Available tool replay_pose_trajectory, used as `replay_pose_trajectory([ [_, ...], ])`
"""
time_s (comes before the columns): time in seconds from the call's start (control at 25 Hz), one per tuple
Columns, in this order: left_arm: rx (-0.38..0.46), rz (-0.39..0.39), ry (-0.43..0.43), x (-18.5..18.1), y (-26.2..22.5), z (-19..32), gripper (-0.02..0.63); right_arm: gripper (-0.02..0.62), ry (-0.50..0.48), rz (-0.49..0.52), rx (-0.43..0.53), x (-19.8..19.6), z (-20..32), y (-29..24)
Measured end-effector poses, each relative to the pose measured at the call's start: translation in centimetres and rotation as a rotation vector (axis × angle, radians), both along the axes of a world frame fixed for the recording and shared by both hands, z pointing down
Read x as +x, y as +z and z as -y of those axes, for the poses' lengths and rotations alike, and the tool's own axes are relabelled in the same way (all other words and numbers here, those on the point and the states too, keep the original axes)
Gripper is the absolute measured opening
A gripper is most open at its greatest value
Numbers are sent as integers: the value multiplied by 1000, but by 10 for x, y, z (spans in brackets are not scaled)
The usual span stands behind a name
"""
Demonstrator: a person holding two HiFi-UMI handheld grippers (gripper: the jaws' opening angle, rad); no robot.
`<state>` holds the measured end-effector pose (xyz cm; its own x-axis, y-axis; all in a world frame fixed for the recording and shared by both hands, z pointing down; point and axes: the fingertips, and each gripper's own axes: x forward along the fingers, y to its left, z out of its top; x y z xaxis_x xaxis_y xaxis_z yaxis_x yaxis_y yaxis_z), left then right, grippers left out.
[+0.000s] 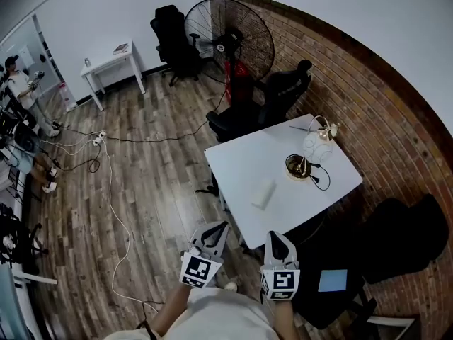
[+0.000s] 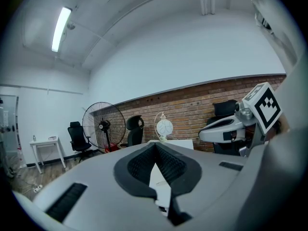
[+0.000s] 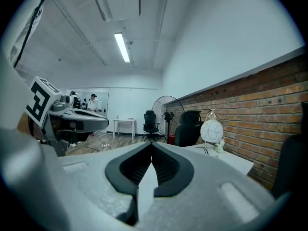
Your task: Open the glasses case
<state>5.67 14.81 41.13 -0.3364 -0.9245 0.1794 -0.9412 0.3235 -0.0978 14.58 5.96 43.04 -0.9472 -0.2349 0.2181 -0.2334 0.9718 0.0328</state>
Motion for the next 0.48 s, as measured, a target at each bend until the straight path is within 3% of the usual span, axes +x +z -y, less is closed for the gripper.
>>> replay_pose_trajectory([
  [0.48,5,-14,13,-42,9,29,3,6,17,-19,3,-37,25,7],
])
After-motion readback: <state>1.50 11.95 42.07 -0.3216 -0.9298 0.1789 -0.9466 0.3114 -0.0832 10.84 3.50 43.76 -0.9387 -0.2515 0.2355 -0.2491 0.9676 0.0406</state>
